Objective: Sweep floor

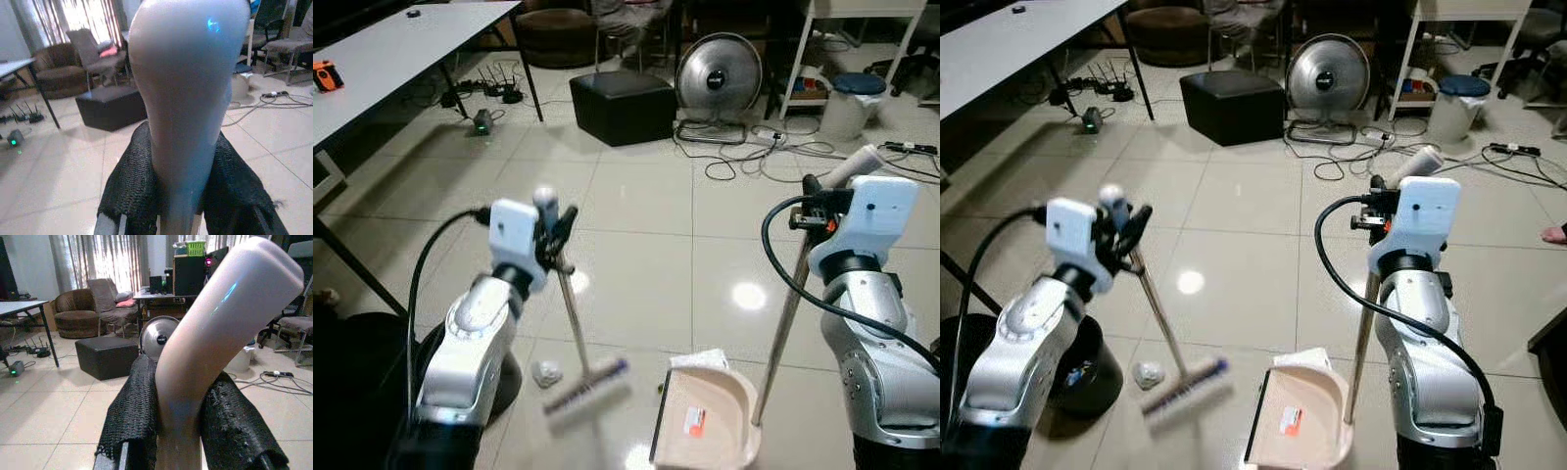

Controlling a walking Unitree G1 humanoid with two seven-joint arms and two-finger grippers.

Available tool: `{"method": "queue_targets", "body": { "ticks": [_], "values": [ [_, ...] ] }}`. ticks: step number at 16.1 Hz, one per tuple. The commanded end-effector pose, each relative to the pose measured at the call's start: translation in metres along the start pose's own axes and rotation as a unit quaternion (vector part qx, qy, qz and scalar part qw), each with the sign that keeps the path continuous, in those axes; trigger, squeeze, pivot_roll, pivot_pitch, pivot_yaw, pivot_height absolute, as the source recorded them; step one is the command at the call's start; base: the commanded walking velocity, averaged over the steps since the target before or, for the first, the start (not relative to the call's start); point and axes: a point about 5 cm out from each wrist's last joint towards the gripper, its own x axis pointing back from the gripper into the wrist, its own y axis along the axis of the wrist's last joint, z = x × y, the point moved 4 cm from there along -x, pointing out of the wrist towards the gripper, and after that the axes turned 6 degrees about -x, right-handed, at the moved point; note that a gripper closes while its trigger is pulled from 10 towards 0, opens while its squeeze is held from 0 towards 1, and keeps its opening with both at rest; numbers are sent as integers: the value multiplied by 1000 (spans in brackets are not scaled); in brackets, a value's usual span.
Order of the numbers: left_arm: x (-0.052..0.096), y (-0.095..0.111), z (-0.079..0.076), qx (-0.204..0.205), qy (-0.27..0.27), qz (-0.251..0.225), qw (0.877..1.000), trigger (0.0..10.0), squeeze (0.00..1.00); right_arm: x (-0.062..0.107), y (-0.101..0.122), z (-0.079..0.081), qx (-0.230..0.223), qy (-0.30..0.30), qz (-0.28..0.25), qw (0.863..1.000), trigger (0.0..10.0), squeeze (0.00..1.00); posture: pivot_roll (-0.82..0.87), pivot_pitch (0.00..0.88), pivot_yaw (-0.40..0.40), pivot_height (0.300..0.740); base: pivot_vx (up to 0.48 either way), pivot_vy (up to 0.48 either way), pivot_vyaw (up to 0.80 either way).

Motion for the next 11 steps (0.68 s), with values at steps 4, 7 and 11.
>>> {"method": "queue_targets", "body": {
  "ticks": [4,7,11],
  "values": [
    [-9,13,2,-3,17,-28,999,10000,0,2,15,15,9,28,-32,999,10000,0,-140,0,81,740,0,0,108],
    [-13,19,1,-6,26,-39,999,10000,0,2,11,20,16,39,-29,999,10000,0,-128,0,74,740,0,162,800],
    [-14,20,0,-3,22,-39,999,10000,0,1,9,16,21,23,-26,999,10000,0,-126,0,82,740,0,123,0]
  ]
}}
